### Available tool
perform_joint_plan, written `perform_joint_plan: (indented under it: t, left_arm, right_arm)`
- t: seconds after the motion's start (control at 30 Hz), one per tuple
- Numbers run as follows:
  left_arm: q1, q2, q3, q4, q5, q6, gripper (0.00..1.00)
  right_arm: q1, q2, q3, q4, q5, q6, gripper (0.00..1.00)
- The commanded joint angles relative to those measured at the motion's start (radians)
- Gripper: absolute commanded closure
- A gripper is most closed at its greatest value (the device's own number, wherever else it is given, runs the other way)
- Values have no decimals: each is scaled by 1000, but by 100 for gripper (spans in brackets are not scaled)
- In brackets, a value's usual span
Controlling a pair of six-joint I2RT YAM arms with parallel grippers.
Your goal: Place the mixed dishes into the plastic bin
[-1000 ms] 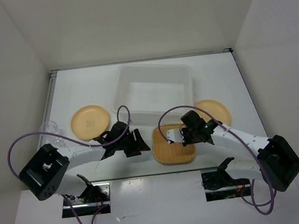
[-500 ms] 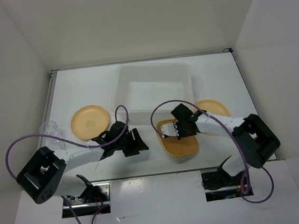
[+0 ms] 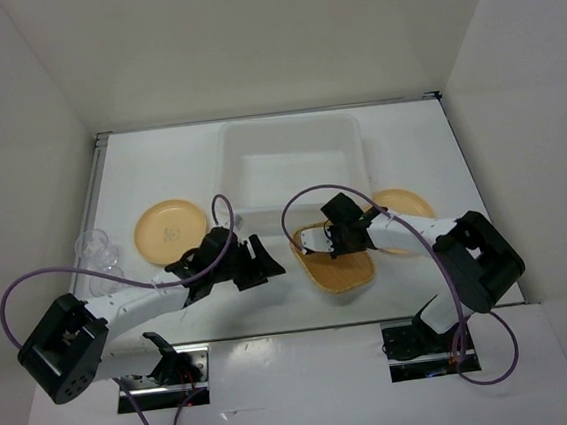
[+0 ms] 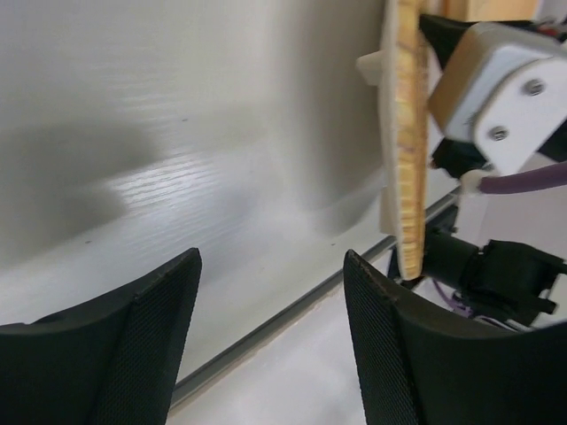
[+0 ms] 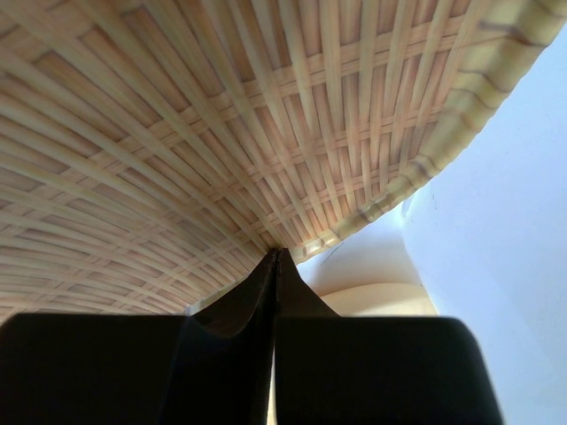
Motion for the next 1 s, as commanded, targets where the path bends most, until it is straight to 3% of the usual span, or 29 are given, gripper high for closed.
perform_joint_plan:
  t: [0.0, 0.13, 0.4, 0.57, 0.97]
  left_arm:
    - [-4, 17, 12, 137, 43, -60, 27]
    - [-14, 117, 39, 266, 55, -106, 25]
    - [-137, 349, 202, 307, 45, -106, 24]
    - [-148, 337, 199, 307, 3, -115, 23]
    - [-157, 37, 110, 297, -84, -223, 27]
  right_arm:
    - [16, 35, -69, -128, -114, 57, 100]
    - [16, 35, -69, -119, -114, 77, 100]
    - [16, 26, -79, -109, -114, 96, 100]
    - [16, 15, -79, -109, -114, 105, 100]
    - [34, 15, -79, -100, -123, 123, 100]
